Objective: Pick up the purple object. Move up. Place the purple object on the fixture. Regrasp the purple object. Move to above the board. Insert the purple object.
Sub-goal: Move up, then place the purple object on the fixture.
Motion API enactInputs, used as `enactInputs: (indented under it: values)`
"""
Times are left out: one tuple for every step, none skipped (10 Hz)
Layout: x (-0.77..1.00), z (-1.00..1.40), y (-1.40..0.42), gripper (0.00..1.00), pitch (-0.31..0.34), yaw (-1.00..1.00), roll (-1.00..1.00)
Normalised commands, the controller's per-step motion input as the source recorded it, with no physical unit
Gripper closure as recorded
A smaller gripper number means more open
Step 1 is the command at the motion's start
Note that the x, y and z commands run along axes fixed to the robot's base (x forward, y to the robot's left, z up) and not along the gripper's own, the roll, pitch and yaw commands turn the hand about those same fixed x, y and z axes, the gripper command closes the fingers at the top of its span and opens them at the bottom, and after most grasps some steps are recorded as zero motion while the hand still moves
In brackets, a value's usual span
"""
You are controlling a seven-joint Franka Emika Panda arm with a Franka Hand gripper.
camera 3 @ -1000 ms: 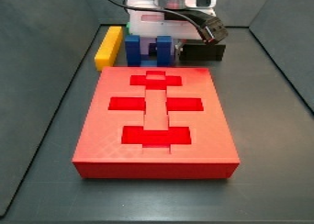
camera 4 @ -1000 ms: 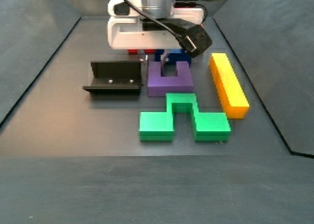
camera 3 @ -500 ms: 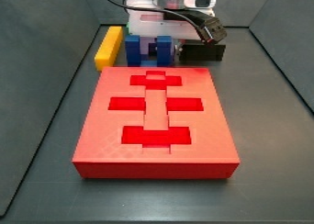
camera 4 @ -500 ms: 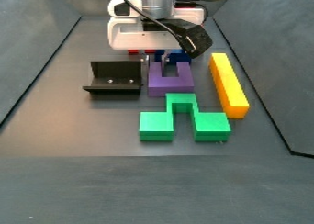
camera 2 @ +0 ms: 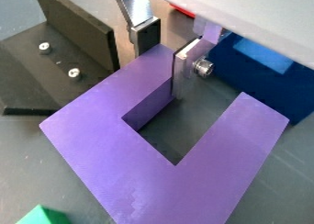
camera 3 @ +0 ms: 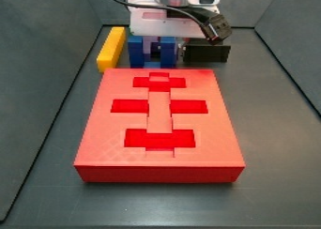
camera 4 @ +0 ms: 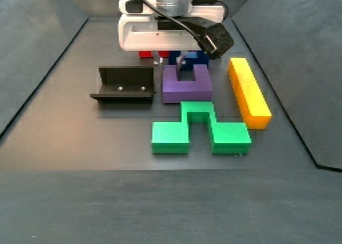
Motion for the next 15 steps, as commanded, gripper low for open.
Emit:
enactInputs:
  values:
    - [-0.05, 0.76, 0.04, 1.00, 0.027, -0.01, 0.00]
    - [-0.07, 0.53, 0.02, 1.00, 0.013, -0.02, -0.01]
    - [-0.02, 0.17, 0.02, 1.00, -0.015, -0.01, -0.02]
    - [0.00, -0.03, 0.00, 1.00, 0.017, 0.00, 0.03]
    - [0.00, 0.00, 0.00, 1.00, 0.000, 0.00, 0.01]
    - [0.00, 0.24, 0.13, 1.00, 0.000, 0.00, -0.23]
    - [0.27, 0.63, 0.26, 1.00, -0.071, 0.00, -0.94]
    - [0.41, 0.77, 0.33, 1.00, 0.000, 0.00, -0.85]
    - [0.64, 0.87, 0.34, 1.00, 0.000, -0.11, -0.73]
    - [0.76, 0.91, 0.25, 1.00, 0.000, -0.16, -0.65]
    - [0.90, 1.00, 0.12, 1.00, 0.097, -0.23, -0.53]
    - [0.95, 1.00, 0.06, 1.00, 0.137, -0.21, -0.47]
    - [0.95, 1.00, 0.06, 1.00, 0.114, -0.25, -0.48]
    - [0.96, 0.89, 0.08, 1.00, 0.069, -0.28, -0.53]
    - [0.99, 0.56, 0.10, 1.00, 0.097, -0.24, -0.42]
